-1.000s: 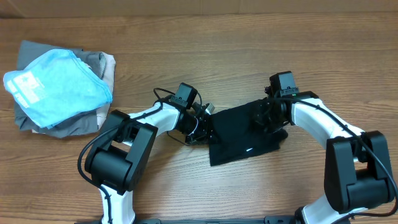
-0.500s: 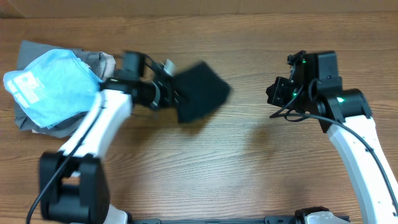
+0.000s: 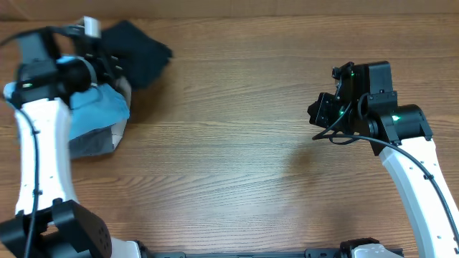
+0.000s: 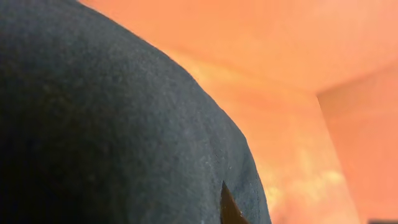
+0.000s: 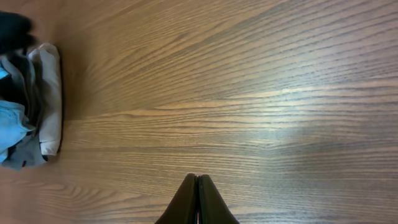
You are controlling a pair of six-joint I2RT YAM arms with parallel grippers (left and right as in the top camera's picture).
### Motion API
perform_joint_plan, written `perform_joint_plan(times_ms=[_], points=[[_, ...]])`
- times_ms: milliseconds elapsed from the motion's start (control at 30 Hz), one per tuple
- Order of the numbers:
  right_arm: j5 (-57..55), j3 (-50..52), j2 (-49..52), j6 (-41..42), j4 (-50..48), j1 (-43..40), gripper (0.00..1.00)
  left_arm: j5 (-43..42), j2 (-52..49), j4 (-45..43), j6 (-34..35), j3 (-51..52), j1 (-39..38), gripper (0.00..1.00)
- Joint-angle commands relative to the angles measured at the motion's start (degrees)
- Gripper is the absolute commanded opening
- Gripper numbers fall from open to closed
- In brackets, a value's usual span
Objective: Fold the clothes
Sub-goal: 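Lift the bundle with the left gripper and carry it to the clothes pile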
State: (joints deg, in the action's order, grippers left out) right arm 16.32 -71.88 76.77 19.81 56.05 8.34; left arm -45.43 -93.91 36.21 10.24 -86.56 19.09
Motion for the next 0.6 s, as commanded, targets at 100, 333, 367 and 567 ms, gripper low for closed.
perform_joint_plan(times_ms=[100, 333, 367, 567], points=[[0.48, -0.52, -0.26, -0.33, 0.04, -0.11, 0.04, -2.36, 1.4, 4.7, -3.21, -6.27, 10.25, 0.04], [0.5, -0.52, -0.26, -0.33, 0.96, -0.11, 0.04, 10.51, -0.61, 13.22, -12.07, -5.38, 17.31, 0.04], [0.5, -0.52, -0.26, -0.31, 1.07, -0.11, 0.04, 13.92, -1.42, 14.47, -12.04, -4.96, 17.9, 0.04], [0.5, -0.52, -0.26, -0.31, 1.92, -0.11, 0.04, 22.14, -5.07, 18.56, -9.66, -3.78, 20.68, 0.1]])
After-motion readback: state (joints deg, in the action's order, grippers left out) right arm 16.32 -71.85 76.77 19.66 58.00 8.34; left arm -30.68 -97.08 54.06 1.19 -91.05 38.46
